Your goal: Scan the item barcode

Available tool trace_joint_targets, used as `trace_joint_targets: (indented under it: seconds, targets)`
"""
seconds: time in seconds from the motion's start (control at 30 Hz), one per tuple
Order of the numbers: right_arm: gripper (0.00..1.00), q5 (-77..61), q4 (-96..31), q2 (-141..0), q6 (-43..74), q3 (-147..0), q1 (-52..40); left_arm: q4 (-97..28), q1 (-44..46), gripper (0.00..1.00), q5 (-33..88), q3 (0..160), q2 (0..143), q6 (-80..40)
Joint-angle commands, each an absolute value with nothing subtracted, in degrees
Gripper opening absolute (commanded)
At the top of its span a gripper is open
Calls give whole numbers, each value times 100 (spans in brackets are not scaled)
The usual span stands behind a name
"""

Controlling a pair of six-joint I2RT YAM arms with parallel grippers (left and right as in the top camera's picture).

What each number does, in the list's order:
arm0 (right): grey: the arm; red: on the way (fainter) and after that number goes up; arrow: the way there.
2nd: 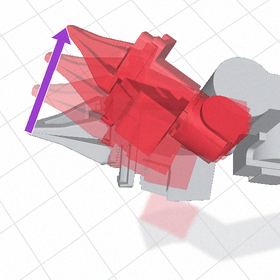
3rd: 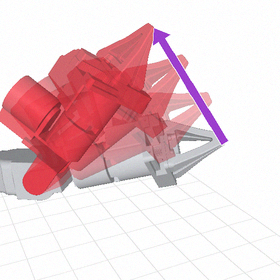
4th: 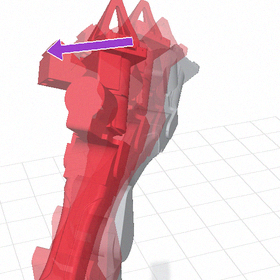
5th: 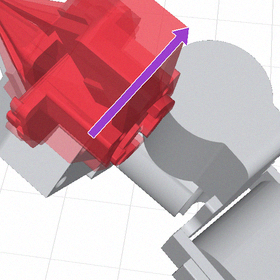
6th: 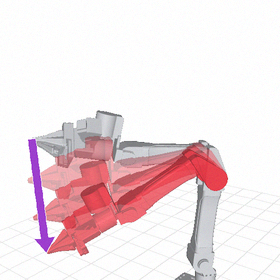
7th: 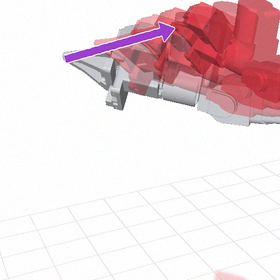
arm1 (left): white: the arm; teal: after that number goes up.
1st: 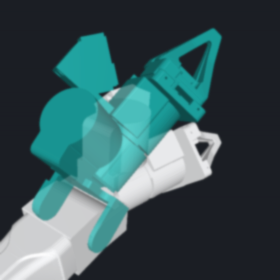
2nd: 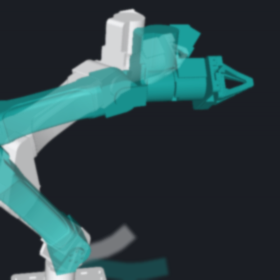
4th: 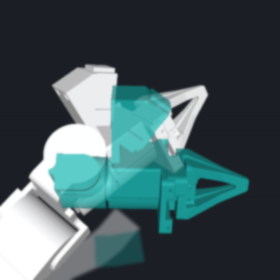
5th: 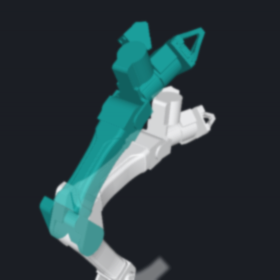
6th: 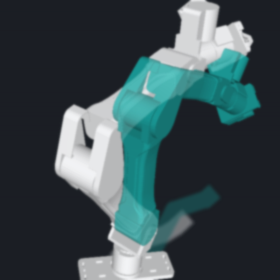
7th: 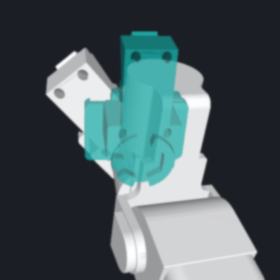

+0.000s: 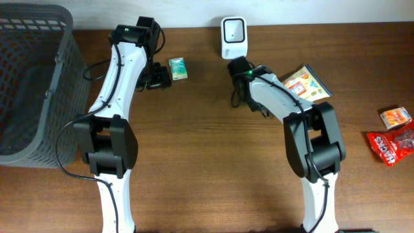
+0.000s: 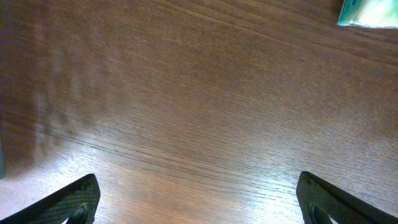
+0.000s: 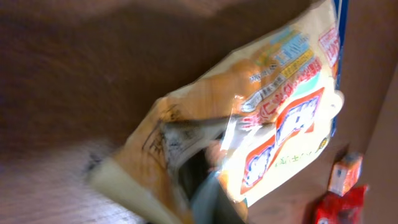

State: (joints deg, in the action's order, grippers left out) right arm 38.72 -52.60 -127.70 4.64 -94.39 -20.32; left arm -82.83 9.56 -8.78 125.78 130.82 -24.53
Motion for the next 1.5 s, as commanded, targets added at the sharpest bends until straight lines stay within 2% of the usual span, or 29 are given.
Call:
trace_joint_targets:
  seconds: [0.0, 0.17, 0.37, 0.47, 0.7, 0.97, 1.13, 1.3, 1.33, 1.37, 1.4, 1.47]
  targets:
    - [4, 3774, -5577, -12783, 803, -9677, -2102, -8274, 941, 99, -840, 12560, 13041, -2504]
    - [4, 3459, -6696, -12623, 1015, -10871, -2290, -8274, 941, 99, -838, 12560, 13041, -2504]
    - [4, 1879, -8639, -12593, 985, -13504, -2344, -8274, 941, 99, -840, 12560, 13041, -2504]
    - [4, 563, -9378, -12593, 840, -14595, -2322, -8274, 941, 99, -838, 12560, 13041, -2504]
    - [4, -1118, -9730, -12628, 836, -14612, -2318, -8274, 941, 99, -838, 12560, 13041, -2504]
    - [4, -2947, -9190, -12643, 622, -13823, -2318, -8274, 941, 99, -840, 12560, 13041, -2504]
    - [4, -2617, -8770, -12643, 626, -13091, -2202, -8274, 941, 99, -838, 12560, 13041, -2504]
    - [4, 478, -8908, -12641, 1402, -12921, -1737, -8274, 941, 99, -838, 12560, 13041, -2504]
    - [6, 687, -8965, -12641, 1402, -12938, -1651, -8274, 941, 99, -838, 12560, 13041, -2504]
    - [20, 829, -9013, -12641, 1402, -12945, -1564, -8274, 941, 99, -838, 12560, 13041, -2504]
    - [30, 1020, -9089, -12641, 1400, -12945, -1422, -8274, 941, 99, -840, 12560, 13041, -2504]
    - [40, 1223, -9135, -12641, 1402, -12945, -1271, -8274, 941, 99, -838, 12560, 13041, -2504]
